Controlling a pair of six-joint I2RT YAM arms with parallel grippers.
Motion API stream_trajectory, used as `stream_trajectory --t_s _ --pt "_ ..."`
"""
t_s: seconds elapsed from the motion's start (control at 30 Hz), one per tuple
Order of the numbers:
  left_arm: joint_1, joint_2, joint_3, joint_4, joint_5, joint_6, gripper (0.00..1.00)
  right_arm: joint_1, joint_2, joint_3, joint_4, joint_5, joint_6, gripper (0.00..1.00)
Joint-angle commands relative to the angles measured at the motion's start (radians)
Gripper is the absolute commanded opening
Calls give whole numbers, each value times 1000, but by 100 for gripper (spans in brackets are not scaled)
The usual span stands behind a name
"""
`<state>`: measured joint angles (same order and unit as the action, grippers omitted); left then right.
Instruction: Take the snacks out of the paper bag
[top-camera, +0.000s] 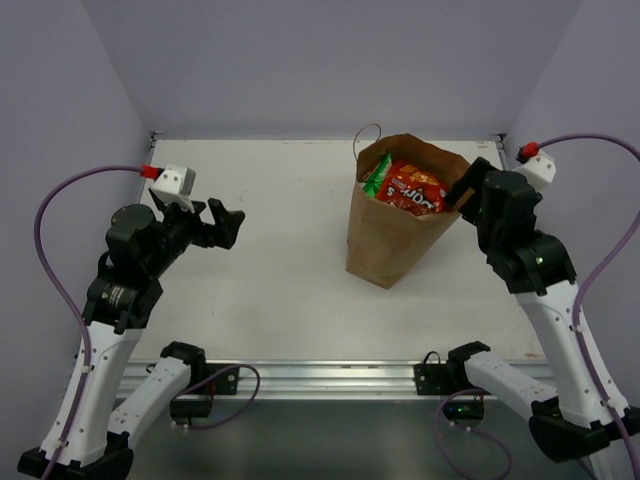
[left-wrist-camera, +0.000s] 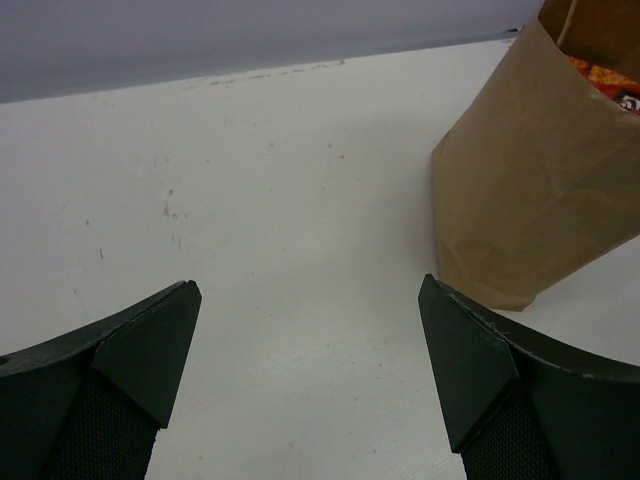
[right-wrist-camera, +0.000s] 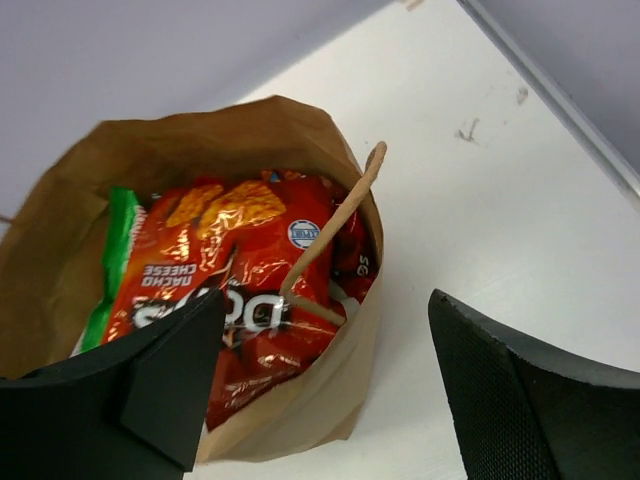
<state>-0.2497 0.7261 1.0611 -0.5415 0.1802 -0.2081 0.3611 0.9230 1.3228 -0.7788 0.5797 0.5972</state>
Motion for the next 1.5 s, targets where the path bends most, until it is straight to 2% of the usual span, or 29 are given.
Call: stream_trajectory --t_s 0.0,0.23,0.47,0.57,0.67,0.7,0.77,0.8,0.87,0.9,1.03,1.1,1.17,1.3,1.47 --pt "-5 6 30 -11 27 -5 100 -62 80 -14 -16 -32 127 84" --pt "-5 4 28 -28 31 -4 100 -108 157 -62 32 -101 188 72" --pt "-5 9 31 -40 31 7 100 -108 134 -148 50 -121 216 57" --pt "-5 12 36 -41 35 6 100 -108 129 -148 52 -101 201 47" --pt "-5 18 37 -40 42 4 100 -108 139 -111 52 -78 168 34" --pt "-5 18 37 -41 42 6 100 -108 143 -102 52 -70 158 26" --pt "-5 19 37 -41 38 7 100 -108 158 -83 62 -47 113 20" --pt "-5 21 40 -44 36 10 100 -108 165 -70 70 -43 89 12" --pt "-5 27 45 -49 36 16 100 -108 178 -53 116 -53 4 7" --pt "-5 30 56 -55 35 22 100 -108 188 -44 140 -67 -31 0" --pt "-5 48 74 -66 27 36 100 -109 215 -2 301 -214 -288 0" --pt "-5 53 82 -71 24 39 100 -109 244 42 331 -292 -397 0" --pt "-5 59 94 -72 27 39 100 -109 267 94 369 -349 -448 0" --pt "-5 75 120 -74 41 35 100 -109 344 185 388 -571 -589 0" --pt "-5 113 166 -68 117 29 100 -108 376 227 406 -705 -706 0"
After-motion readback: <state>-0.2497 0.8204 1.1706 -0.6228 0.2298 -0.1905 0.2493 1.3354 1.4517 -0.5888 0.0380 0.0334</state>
